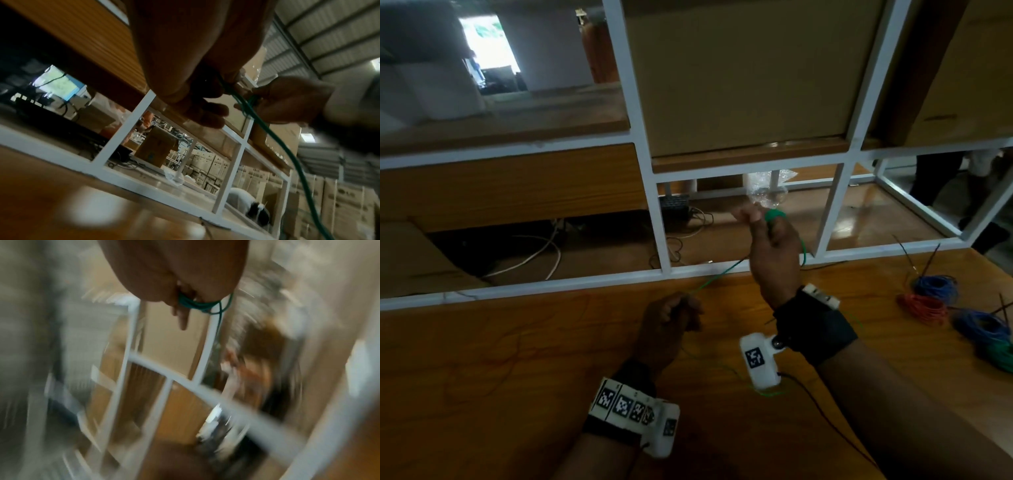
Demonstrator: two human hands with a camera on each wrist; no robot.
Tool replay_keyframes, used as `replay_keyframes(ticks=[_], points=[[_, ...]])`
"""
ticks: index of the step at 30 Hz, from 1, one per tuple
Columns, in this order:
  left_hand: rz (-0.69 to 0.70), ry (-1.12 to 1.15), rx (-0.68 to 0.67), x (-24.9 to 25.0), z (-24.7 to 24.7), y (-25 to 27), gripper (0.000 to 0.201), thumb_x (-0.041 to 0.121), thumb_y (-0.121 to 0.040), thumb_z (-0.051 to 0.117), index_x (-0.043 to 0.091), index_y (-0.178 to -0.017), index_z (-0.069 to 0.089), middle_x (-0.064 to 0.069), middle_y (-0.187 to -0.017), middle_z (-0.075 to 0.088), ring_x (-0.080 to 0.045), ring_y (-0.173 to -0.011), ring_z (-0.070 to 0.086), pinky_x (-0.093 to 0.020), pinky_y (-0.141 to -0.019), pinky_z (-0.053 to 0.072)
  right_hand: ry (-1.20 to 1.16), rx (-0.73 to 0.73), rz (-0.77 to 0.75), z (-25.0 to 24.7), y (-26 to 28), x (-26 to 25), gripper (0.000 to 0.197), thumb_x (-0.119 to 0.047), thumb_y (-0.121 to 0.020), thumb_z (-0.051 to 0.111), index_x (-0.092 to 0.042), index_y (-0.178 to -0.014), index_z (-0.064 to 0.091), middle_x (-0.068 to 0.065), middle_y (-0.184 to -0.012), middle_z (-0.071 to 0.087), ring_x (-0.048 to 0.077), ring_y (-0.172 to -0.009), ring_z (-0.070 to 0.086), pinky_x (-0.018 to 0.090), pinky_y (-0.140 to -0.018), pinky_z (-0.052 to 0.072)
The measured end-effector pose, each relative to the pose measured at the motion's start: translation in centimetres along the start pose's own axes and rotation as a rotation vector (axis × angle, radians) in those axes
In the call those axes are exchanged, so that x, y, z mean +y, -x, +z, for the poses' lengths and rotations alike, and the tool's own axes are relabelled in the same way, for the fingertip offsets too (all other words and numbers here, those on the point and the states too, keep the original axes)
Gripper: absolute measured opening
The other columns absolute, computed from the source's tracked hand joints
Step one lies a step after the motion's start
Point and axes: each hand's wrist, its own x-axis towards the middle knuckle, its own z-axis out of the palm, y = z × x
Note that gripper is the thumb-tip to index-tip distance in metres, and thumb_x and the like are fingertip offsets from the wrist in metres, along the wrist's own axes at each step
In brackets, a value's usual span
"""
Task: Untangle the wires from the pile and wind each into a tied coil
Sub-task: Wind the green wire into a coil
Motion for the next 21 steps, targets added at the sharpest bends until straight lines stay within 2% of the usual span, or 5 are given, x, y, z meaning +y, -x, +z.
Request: replay_keyframes(ticks=[5, 8, 11, 14, 21], points=[[-0.028, -0.018, 0.0, 2.6, -0.5, 0.2, 0.017, 0.024, -0.095, 0.059, 0.015, -0.097, 0.073, 0.011, -0.05, 0.052, -0.003, -0.042, 0.044, -0.017, -0.044, 0.038, 0.668, -0.392, -0.104, -0.2, 2.1, 2.4, 0.016, -0.015, -0.103, 0.048, -0.011, -0.101, 0.064, 0.005, -0.105, 0.066, 0.024, -0.104, 0.061, 0.026, -0.079, 0.037], [0.026, -0.181, 0.011, 3.2, -1.7, -0.3, 0.008, 0.024, -0.092, 0.066, 0.025, -0.094, 0.074, 0.02, -0.073, 0.071, 0.007, -0.071, 0.063, -0.007, -0.064, 0.046, 0.674, -0.487, -0.099, -1.1, 2.9, 3.4, 0.016, -0.011, -0.1, 0.051, -0.016, -0.099, 0.065, -0.009, -0.099, 0.062, 0.02, -0.098, 0.062, 0.025, -0.078, 0.036], [-0.008, -0.241, 0.019, 2.5, -2.6, -0.7, 0.007, 0.026, -0.09, 0.069, 0.027, -0.092, 0.075, 0.012, -0.089, 0.074, 0.003, -0.087, 0.066, -0.01, -0.075, 0.049, 0.517, -0.537, -0.109, -1.8, 3.3, 3.2, 0.018, -0.02, -0.106, 0.051, -0.019, -0.106, 0.069, -0.017, -0.1, 0.063, 0.002, -0.091, 0.059, 0.029, -0.086, 0.048], [-0.024, -0.231, 0.086, 1.6, -3.3, -1.6, 0.01, 0.026, -0.093, 0.065, 0.026, -0.094, 0.075, 0.008, -0.094, 0.074, -0.005, -0.09, 0.067, -0.025, -0.082, 0.053, 0.3, -0.642, -0.119, -2.2, 4.1, 1.9, 0.019, -0.029, -0.108, 0.051, -0.024, -0.107, 0.069, -0.01, -0.118, 0.07, 0.001, -0.115, 0.062, 0.034, -0.098, 0.053], [0.037, -0.302, 0.205, 0.8, -3.4, -4.0, 0.02, 0.029, -0.099, 0.057, 0.022, -0.096, 0.075, 0.004, -0.098, 0.072, -0.016, -0.091, 0.066, -0.041, -0.082, 0.054, -0.622, -0.79, 0.223, -2.4, 5.6, -2.9, 0.017, -0.017, -0.101, 0.059, -0.003, -0.103, 0.069, 0.017, -0.1, 0.073, 0.039, -0.12, 0.062, 0.042, -0.098, 0.051]])
